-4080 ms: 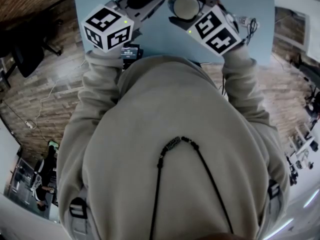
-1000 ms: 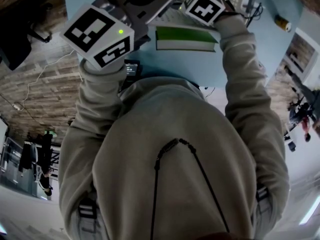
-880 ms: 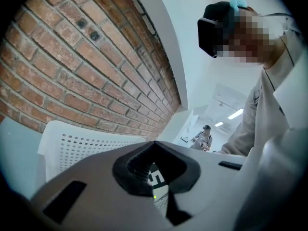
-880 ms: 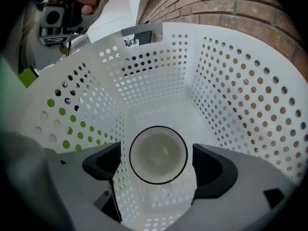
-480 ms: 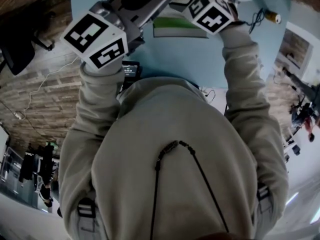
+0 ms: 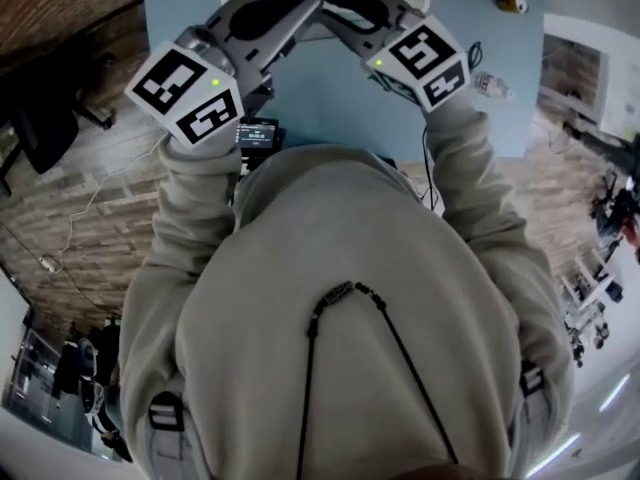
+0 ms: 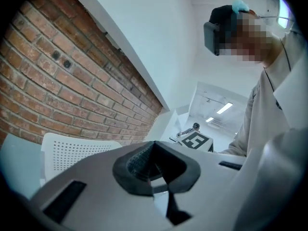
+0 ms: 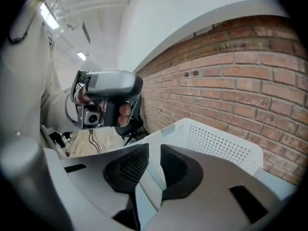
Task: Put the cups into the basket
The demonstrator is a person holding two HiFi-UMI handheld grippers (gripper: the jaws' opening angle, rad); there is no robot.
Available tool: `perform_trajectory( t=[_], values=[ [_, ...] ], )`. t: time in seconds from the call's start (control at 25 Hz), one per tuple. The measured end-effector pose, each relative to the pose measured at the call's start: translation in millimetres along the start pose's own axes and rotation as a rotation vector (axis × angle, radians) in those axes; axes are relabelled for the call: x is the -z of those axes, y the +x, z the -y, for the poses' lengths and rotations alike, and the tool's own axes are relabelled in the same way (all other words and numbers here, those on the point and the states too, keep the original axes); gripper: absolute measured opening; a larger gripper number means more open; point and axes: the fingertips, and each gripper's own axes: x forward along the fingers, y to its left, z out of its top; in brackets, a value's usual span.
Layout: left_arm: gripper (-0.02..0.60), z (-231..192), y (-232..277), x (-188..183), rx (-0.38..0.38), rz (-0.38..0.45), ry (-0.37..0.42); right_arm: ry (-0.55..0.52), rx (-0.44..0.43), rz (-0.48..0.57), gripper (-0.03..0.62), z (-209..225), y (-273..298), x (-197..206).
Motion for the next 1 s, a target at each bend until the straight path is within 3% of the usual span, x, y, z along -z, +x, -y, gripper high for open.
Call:
perform_trajectory(
  t=[0.16,0.24,0.4,0.6,1.0],
  values=[
    [-0.002,69.6,-5.6,0.7,0.057,0.043,0.031,0.079,0.005,0.123,0.014,-40.0,-58.6,-7.8],
    [-0.002,85.5,-5.9,-0.9,0.086,0.058,0.035,0.135,-0.022,0.177,0.012,-48.6,-72.6,-15.8],
    [-0.002,90.0,-6.6,-4.0,0.115,0.052,0.057,0.172,-0.014,0.258,0.011,-47.8,-80.5,-32.4],
    [-0.002,93.4,-11.1,-10.3,0.089,0.057,0.076,0.223,0.006,0.343,0.011,-46.8,-106.3,-43.7],
    [-0.002,90.6,-16.3,-1.7,0.031,0.052,0.093,0.196,-0.006,0.347,0.011,-53.3,-120.2,-54.9]
  ],
)
